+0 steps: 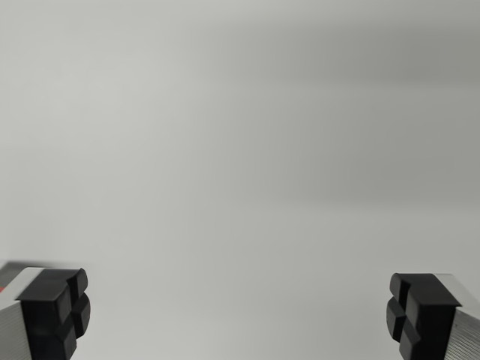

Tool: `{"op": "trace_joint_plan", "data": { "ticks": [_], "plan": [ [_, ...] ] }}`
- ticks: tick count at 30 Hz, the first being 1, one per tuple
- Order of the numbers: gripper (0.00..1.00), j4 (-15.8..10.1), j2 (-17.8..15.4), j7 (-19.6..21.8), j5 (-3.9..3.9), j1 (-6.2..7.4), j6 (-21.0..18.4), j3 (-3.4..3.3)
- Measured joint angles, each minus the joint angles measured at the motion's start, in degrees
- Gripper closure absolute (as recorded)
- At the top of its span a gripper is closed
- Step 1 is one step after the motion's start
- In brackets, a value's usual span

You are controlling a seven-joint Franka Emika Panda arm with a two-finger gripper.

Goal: Destack cube

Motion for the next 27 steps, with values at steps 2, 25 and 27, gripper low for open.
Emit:
{"op": "trace_joint_plan", "data": {
  "ticks": [2, 25, 27],
  "plan": [
    [0.00, -0.33, -0.16, 0.15, 0.00, 0.11, 0.20, 0.03],
    [0.00, -7.65, -3.74, 4.11, 0.00, 2.46, 4.10, 1.14],
    [0.00, -8.38, -4.08, 4.55, 0.00, 2.74, 4.54, 1.27]
  ]
}}
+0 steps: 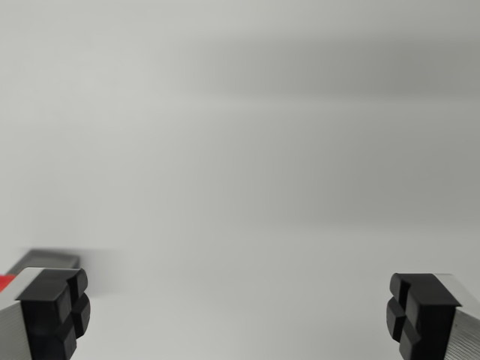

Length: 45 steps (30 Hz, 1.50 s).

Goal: Destack cube

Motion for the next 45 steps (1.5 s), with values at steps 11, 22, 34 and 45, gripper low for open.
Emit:
{"op": "trace_joint_plan", "data": {
  "ticks": [11, 22, 34, 45],
  "plan": [
    [0.00, -4.34, -1.95, 2.87, 0.05, 1.60, 2.51, 0.98],
    [0.00, -8.67, -3.75, 6.08, 0.18, 3.29, 5.15, 2.24],
    [0.00, -13.65, -5.59, 10.45, 0.49, 5.55, 8.58, 4.12],
    [0.00, -17.57, -6.63, 14.70, 0.88, 7.78, 11.66, 5.99]
  ]
}}
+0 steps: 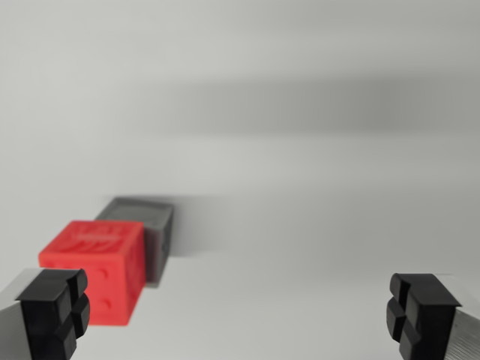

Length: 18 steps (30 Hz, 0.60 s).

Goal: Destack cube

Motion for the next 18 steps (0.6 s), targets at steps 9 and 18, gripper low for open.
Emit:
{"op": "trace_joint_plan", "data": {
  "ticks": [9, 18],
  "plan": [
    [0.00, -2.91, -0.45, 4.00, 0.34, 2.06, 2.64, 1.83],
    [0.00, -5.57, -0.50, 8.54, 0.56, 4.35, 5.54, 3.92]
  ]
}}
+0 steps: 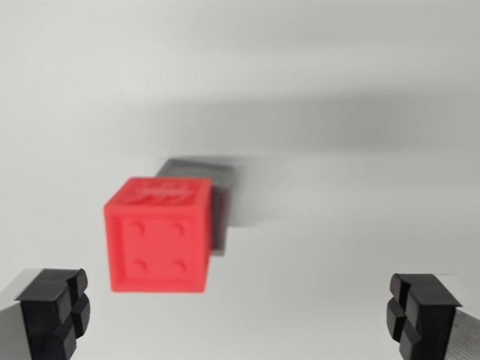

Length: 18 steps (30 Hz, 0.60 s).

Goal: Destack cube

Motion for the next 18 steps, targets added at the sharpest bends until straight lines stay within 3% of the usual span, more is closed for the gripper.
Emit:
{"op": "trace_joint_plan", "data": {
  "ticks": [15, 18],
  "plan": [
    [0.00, -2.85, 1.10, 7.77, 0.07, 3.76, 4.39, 3.45],
    [0.00, -3.13, 2.30, 8.56, -0.26, 4.04, 6.10, 3.70]
  ]
}}
